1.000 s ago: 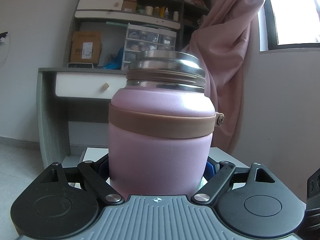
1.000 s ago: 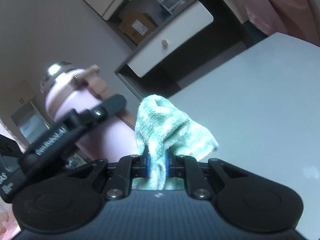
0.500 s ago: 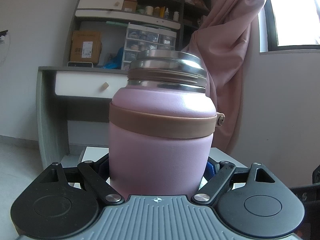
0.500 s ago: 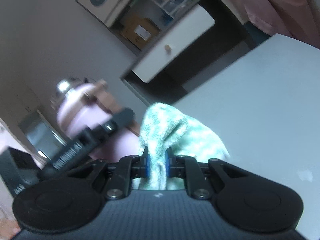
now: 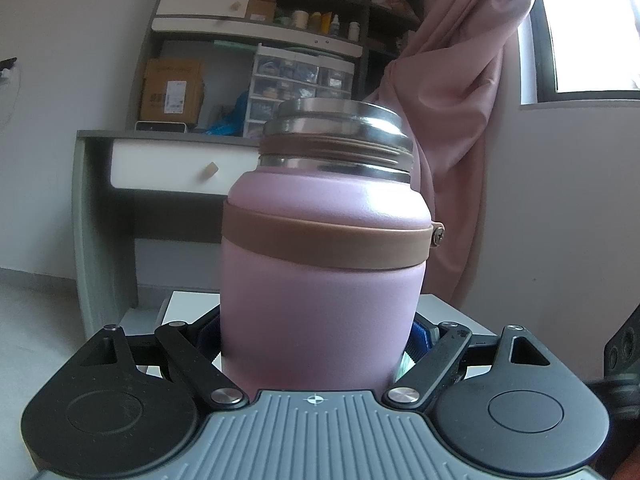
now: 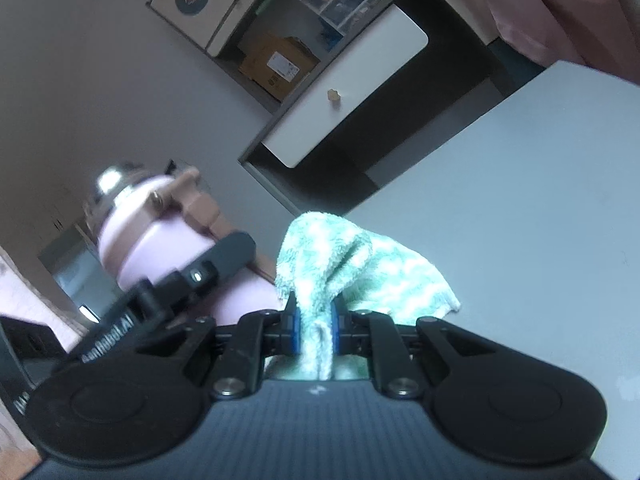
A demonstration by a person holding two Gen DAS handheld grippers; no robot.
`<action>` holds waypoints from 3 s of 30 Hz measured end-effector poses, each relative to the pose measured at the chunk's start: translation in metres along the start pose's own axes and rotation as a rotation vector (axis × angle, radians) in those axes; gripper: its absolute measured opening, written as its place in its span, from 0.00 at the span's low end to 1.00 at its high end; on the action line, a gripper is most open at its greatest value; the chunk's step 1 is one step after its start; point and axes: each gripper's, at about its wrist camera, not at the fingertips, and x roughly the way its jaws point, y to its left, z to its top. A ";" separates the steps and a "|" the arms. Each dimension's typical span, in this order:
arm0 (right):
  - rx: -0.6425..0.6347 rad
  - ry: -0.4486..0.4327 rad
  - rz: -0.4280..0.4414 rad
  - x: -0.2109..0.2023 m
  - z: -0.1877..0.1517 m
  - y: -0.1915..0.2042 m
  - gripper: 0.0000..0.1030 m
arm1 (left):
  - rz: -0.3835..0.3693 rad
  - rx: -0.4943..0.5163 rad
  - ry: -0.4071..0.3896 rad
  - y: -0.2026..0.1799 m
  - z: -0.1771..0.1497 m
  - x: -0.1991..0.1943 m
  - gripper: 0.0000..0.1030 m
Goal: Clean container
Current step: 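Wipe the bottle side with the towel in the right gripper while the left gripper holds it, then rub the towel along the bottle body with the right gripper while the left gripper holds it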
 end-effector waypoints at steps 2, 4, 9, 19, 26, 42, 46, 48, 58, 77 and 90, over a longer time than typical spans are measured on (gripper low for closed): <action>0.003 0.024 -0.026 0.002 -0.003 -0.001 0.14 | -0.001 -0.001 0.001 0.001 0.000 -0.001 0.83; -0.005 0.039 -0.044 0.002 -0.005 0.000 0.14 | -0.002 -0.002 0.001 0.001 0.000 -0.001 0.83; -0.033 0.044 -0.069 -0.001 -0.008 0.007 0.14 | -0.004 -0.007 0.004 0.003 0.001 -0.002 0.83; -0.008 -0.056 0.051 -0.022 0.002 0.019 0.14 | -0.007 -0.019 0.006 0.007 -0.001 -0.001 0.83; 0.022 -0.041 0.060 -0.017 0.002 0.011 0.14 | -0.009 -0.018 0.008 0.012 -0.001 0.002 0.83; 0.019 0.033 -0.033 -0.001 -0.009 -0.001 0.13 | -0.003 -0.012 0.009 0.006 -0.001 0.004 0.83; 0.015 0.037 -0.044 -0.001 -0.009 0.002 0.14 | -0.004 -0.013 0.009 0.006 -0.001 0.004 0.83; 0.031 0.031 -0.032 -0.002 -0.009 0.001 0.14 | -0.005 -0.015 0.009 0.006 0.000 0.004 0.83; 0.042 -0.036 0.085 -0.017 0.001 0.009 0.14 | -0.009 -0.028 0.009 0.007 -0.001 0.004 0.83; 0.050 0.028 0.010 -0.009 -0.013 -0.004 0.14 | -0.007 -0.019 0.009 0.005 -0.004 0.004 0.83; 0.111 -0.016 0.129 -0.025 -0.019 0.007 0.14 | -0.011 -0.034 0.014 0.004 -0.003 0.003 0.83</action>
